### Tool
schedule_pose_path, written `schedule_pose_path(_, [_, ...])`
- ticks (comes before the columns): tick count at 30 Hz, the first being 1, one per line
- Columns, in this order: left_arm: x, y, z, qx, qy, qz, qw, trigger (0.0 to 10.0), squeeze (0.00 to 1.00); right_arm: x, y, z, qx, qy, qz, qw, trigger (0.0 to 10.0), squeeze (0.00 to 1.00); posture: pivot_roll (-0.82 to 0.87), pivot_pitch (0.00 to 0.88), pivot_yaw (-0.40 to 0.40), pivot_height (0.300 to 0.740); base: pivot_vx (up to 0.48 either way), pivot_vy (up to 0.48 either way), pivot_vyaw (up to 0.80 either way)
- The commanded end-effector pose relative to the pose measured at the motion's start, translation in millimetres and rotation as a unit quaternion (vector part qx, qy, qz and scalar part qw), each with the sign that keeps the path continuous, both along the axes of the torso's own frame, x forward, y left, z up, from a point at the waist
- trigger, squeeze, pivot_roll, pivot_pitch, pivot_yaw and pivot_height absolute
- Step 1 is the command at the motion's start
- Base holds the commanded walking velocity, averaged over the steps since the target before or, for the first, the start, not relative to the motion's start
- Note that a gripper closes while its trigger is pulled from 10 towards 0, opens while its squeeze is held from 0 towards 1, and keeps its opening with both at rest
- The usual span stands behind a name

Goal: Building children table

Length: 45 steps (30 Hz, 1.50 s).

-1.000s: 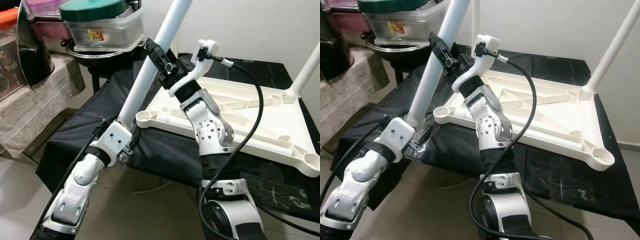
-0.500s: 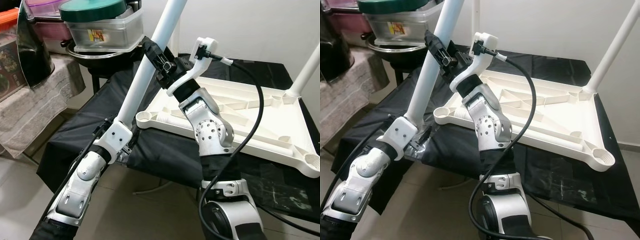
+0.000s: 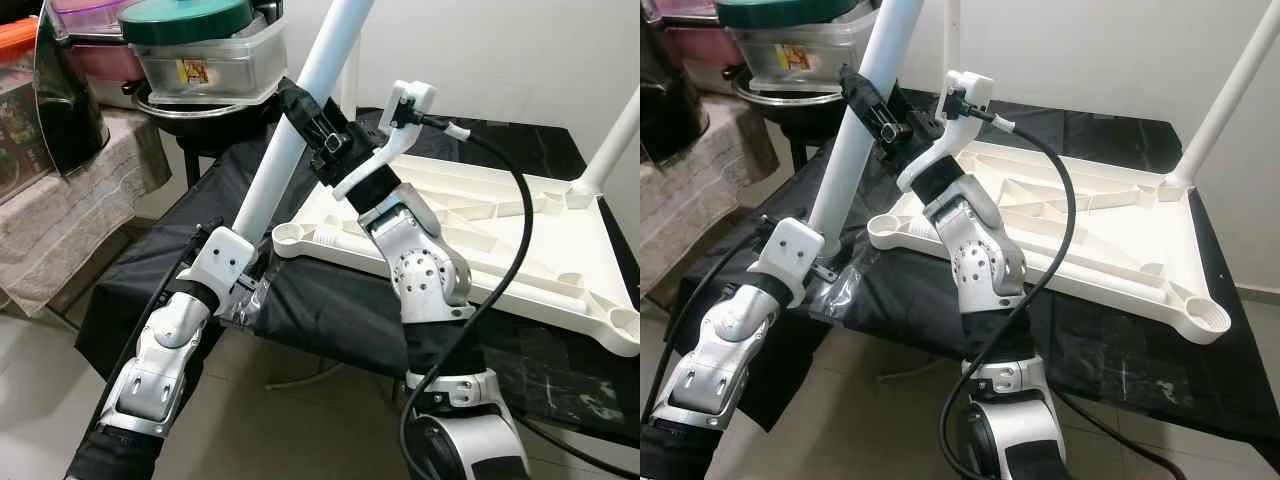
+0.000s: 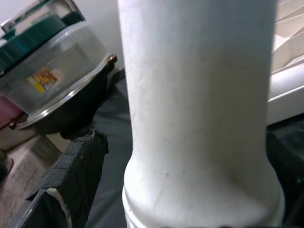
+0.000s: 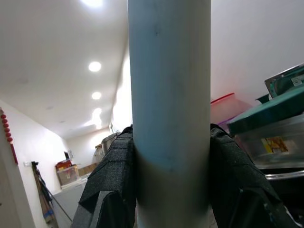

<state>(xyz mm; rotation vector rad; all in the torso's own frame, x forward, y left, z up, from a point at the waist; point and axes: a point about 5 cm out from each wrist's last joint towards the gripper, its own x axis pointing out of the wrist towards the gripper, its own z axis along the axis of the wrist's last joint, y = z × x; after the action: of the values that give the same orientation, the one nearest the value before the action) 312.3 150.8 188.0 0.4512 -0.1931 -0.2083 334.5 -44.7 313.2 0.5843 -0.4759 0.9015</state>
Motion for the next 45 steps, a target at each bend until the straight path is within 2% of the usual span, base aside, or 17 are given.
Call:
schedule_pose_path(1, [2.7, 8.1, -3, 0.006, 0.007, 0.025, 1.0, 8.5, 0.0, -8.4, 11.6, -4, 0.013, 0.005, 0.035, 0.999, 0.0, 0.0, 0.04, 0.058, 0.014, 0.74, 0.0, 0.0, 0.0])
schedule_pose_path(3, [2.9, 8.8, -3, 0.008, 0.008, 0.028, 1.0, 8.5, 0.0, -8.9, 11.5, -5, 0.013, 0.005, 0.035, 0.999, 0.0, 0.0, 0.04, 0.058, 0.014, 0.74, 0.0, 0.0, 0.0])
schedule_pose_path(4, [2.8, 8.6, -4, 0.006, 0.01, 0.027, 1.0, 2.7, 0.0, -9.2, 11.3, -4, 0.014, 0.005, 0.036, 0.999, 0.0, 0.0, 0.04, 0.058, 0.014, 0.74, 0.0, 0.0, 0.0])
schedule_pose_path(5, [2.8, 8.6, -4, 0.006, 0.01, 0.027, 1.0, 2.7, 0.0, -9.2, 11.3, -4, 0.014, 0.005, 0.036, 0.999, 0.0, 0.0, 0.04, 0.058, 0.014, 0.74, 0.0, 0.0, 0.0])
schedule_pose_path(6, [2.7, 8.3, -5, 0.004, 0.011, 0.026, 1.0, 0.0, 0.0, -9.5, 11.3, -4, 0.015, 0.005, 0.037, 0.999, 0.0, 0.0, 0.04, 0.058, 0.014, 0.74, 0.0, 0.0, 0.0])
schedule_pose_path(18, [1.7, 11.3, -9, 0.015, 0.011, 0.031, 0.999, 0.0, 0.0, -6.2, 8.9, -5, 0.015, 0.017, 0.027, 0.999, 0.0, 0.0, 0.03, 0.061, 0.016, 0.74, 0.0, 0.0, 0.0])
schedule_pose_path(19, [1.5, 12.0, -8, 0.015, 0.01, 0.033, 0.999, 7.5, 0.0, -4.7, 9.3, -7, 0.006, 0.022, 0.022, 0.999, 0.0, 0.0, 0.03, 0.061, 0.016, 0.74, 0.0, 0.0, 0.0])
schedule_pose_path(21, [1.5, 12.4, -8, 0.015, 0.01, 0.035, 0.999, 7.5, 0.0, -3.9, 9.6, -9, -0.001, 0.026, 0.019, 0.999, 0.0, 0.0, 0.03, 0.061, 0.016, 0.74, 0.0, 0.0, 0.0])
schedule_pose_path(22, [1.4, 12.9, -7, 0.015, 0.008, 0.037, 0.999, 10.0, 0.0, -3.1, 10.4, -11, -0.01, 0.03, 0.013, 0.999, 10.0, 0.0, 0.03, 0.061, 0.016, 0.74, 0.0, 0.0, 0.0])
schedule_pose_path(24, [1.3, 13.2, -5, 0.014, 0.006, 0.038, 0.999, 10.0, 0.0, -2.6, 10.9, -12, -0.016, 0.033, 0.01, 0.999, 10.0, 0.0, 0.03, 0.061, 0.016, 0.74, 0.0, 0.0, 0.0])
schedule_pose_path(25, [1.2, 13.6, -4, 0.016, 0.004, 0.04, 0.999, 10.0, 0.0, -1.9, 11.4, -15, -0.022, 0.036, 0.004, 0.999, 10.0, 1.0, 0.03, 0.054, 0.018, 0.74, 0.0, 0.0, 0.0])
schedule_pose_path(28, [1.3, 13.4, -3, 0.019, 0.001, 0.041, 0.999, 10.0, 0.0, -1.2, 11.8, -17, -0.027, 0.04, -0.001, 0.999, 10.0, 1.0, 0.03, 0.049, 0.017, 0.74, 0.0, 0.0, 0.0])
schedule_pose_path(29, [1.5, 13.1, -2, 0.022, -0.002, 0.04, 0.999, 10.0, 0.0, -0.9, 12.5, -19, -0.03, 0.043, -0.001, 0.999, 10.0, 0.96, 0.03, 0.049, 0.017, 0.74, 0.0, 0.0, 0.0])
schedule_pose_path(30, [1.5, 12.4, -1, 0.024, -0.004, 0.039, 0.999, 10.0, 0.0, -0.8, 13.6, -20, -0.033, 0.046, -0.001, 0.998, 10.0, 0.0, 0.03, 0.047, 0.019, 0.74, 0.0, 0.0, 0.0])
schedule_pose_path(38, [3.1, 8.5, 8, 0.027, -0.015, 0.029, 0.999, 10.0, 0.0, -0.1, 17.2, -27, -0.035, 0.063, 0.001, 0.997, 10.0, 0.0, 0.03, 0.047, 0.019, 0.74, 0.0, 0.0, 0.0])
schedule_pose_path(42, [3.6, -6.5, 16, 0.029, -0.025, 0.002, 0.999, 10.0, 0.0, -1.4, 24.4, -33, -0.032, 0.076, 0.006, 0.997, 10.0, 0.0, 0.03, 0.04, 0.017, 0.74, 0.0, 0.0, 0.0])
schedule_pose_path(45, [3.5, -9.5, 16, 0.026, -0.026, -0.002, 0.999, 10.0, 0.0, -1.9, 26.1, -34, -0.031, 0.078, 0.008, 0.996, 10.0, 0.0, 0.03, 0.04, 0.017, 0.74, 0.0, 0.0, 0.0])
